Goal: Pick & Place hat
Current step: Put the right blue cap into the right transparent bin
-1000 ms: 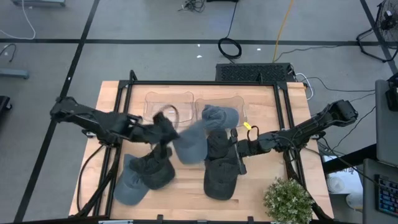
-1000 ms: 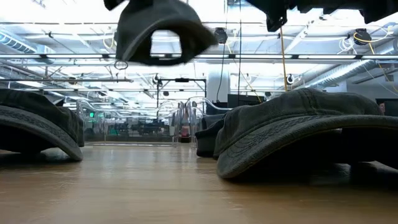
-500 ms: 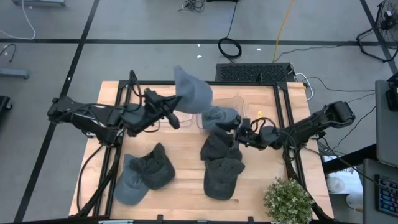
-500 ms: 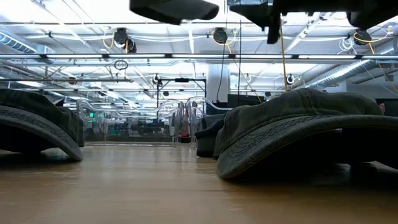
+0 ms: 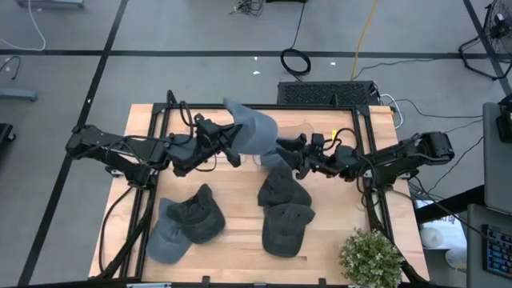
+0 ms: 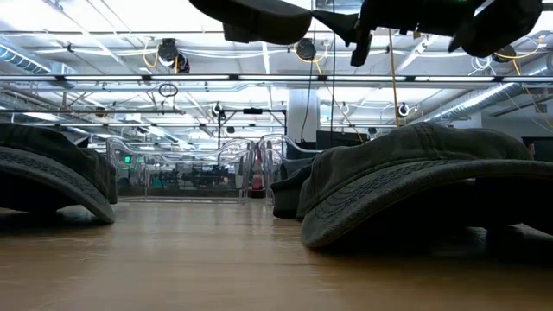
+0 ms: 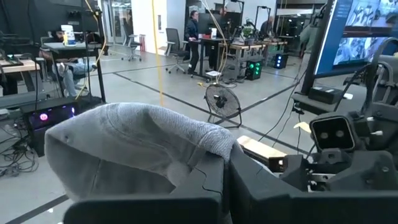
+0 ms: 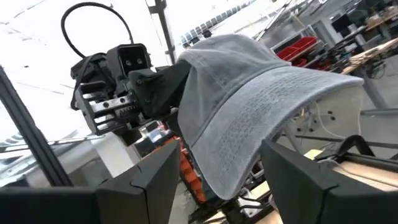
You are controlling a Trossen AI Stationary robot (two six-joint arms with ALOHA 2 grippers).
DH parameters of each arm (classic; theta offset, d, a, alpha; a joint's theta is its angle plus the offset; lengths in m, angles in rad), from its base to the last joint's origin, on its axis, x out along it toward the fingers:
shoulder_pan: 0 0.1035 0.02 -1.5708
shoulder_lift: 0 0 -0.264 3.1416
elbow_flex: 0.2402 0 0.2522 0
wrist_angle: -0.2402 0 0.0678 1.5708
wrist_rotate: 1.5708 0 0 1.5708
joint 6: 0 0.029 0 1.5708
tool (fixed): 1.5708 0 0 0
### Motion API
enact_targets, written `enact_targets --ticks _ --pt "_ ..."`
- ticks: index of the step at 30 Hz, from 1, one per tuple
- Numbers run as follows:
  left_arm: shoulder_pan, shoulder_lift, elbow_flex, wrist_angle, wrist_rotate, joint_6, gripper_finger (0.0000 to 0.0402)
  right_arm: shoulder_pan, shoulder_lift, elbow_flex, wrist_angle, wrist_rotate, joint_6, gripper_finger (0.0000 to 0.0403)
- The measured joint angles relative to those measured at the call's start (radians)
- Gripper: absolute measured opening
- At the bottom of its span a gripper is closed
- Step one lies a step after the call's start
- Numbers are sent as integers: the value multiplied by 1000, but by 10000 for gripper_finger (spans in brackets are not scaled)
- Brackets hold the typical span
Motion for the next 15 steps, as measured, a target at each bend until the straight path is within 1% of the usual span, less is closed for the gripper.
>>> enact_targets --ticks 5,12,15 --pt "-2 0 0 6 0 8 1 -25 0 0 -9 -1 24 212" --pt "-30 0 0 23 4 56 0 -43 0 0 -40 -2 53 212" --pt "-37 1 0 22 35 53 0 -45 0 0 -32 -2 53 212"
